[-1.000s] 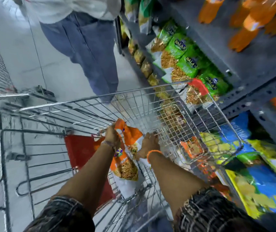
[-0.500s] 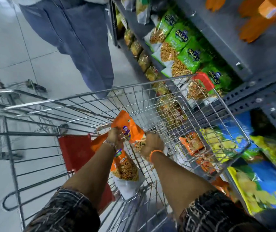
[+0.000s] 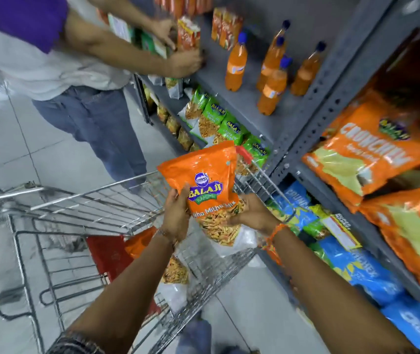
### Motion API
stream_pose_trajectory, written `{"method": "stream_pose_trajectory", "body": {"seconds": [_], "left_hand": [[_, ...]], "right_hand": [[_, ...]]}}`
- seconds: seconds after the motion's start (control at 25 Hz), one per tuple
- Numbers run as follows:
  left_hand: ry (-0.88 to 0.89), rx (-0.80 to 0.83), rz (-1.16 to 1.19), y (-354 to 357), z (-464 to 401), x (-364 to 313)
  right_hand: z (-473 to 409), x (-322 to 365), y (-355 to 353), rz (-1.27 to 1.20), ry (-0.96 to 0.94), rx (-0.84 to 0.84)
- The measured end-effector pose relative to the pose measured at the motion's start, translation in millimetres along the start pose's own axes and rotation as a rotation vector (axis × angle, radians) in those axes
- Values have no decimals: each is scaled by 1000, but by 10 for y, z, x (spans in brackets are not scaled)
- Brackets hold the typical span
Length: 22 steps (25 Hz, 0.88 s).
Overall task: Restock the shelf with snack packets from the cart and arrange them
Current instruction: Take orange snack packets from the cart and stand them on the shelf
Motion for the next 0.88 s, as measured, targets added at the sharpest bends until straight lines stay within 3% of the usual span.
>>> {"method": "stream_pose_trajectory", "body": {"seconds": [0.28, 0.52, 0.88], "left_hand": [[251, 309, 91, 1399, 1286, -1083], [449, 504, 142, 2549, 2510, -1832], [469, 823, 104, 3922, 3693, -2438]], "right_hand": [[1143, 841, -1291, -333, -234, -279], [2142, 1481, -2340, -418, -490, -532], [2992, 2071, -3584, -479, -701, -762]]}}
Point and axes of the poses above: each hand's wrist, its own z-axis away from the middle knuckle, its own y-axis out of the palm, x = y × z, the point moved 5 cm from there along -z, towards the middle knuckle, and after that the axes turned 14 degrees about -x, right-handed, at the moved point
